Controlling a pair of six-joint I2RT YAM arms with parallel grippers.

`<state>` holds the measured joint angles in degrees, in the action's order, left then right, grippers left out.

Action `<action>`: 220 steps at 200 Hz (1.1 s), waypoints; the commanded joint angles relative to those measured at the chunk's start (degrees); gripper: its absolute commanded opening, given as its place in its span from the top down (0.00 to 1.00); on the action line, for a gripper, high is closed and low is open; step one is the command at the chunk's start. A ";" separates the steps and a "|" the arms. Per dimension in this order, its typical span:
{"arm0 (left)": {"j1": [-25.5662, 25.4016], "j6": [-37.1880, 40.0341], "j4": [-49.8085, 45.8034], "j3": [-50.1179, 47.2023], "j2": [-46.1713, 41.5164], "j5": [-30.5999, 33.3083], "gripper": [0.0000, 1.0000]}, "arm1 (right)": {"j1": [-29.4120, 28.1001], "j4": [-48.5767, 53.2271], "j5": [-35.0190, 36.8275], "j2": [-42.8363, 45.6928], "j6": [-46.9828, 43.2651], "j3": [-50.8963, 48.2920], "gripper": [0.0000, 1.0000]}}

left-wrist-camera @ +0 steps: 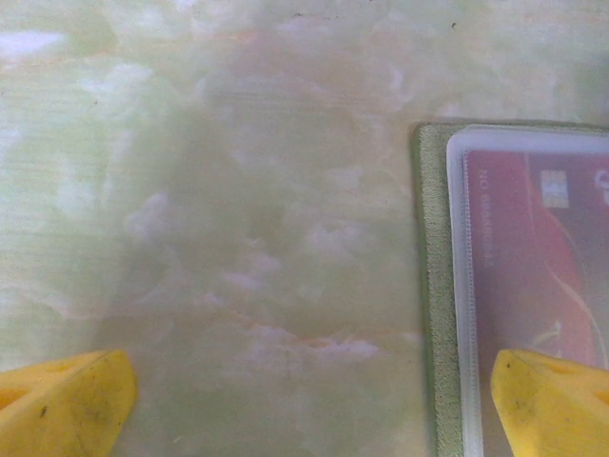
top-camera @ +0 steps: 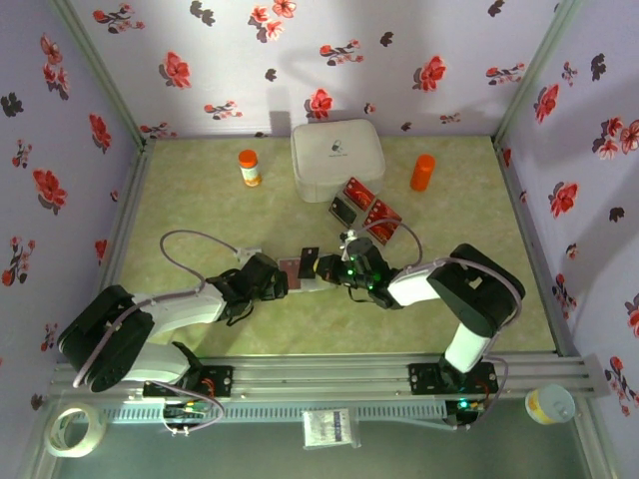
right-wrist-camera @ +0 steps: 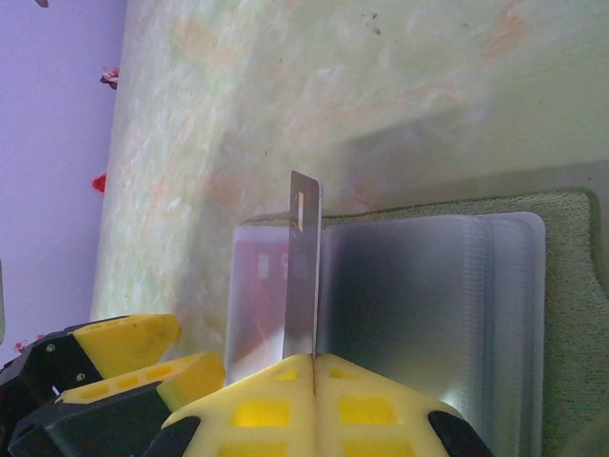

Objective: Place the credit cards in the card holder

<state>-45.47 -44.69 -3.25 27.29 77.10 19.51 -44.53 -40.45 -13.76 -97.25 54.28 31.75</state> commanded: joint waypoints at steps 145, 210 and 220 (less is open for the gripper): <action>0.69 -0.80 -7.66 0.47 -0.80 -0.40 0.00 | 0.42 12.53 -1.47 -1.18 -0.87 5.81 1.00; 0.73 0.81 -10.29 5.98 -2.68 -1.66 0.00 | -0.09 15.13 -0.92 -2.78 -1.04 6.75 1.00; 0.69 1.10 -10.05 6.62 -2.10 -1.88 0.00 | -0.11 15.00 -0.92 -2.90 -0.94 6.72 1.00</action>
<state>-45.19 -44.62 -11.49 31.18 75.00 18.06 -43.97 -27.97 -16.23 -98.74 54.46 37.78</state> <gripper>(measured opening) 0.997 0.057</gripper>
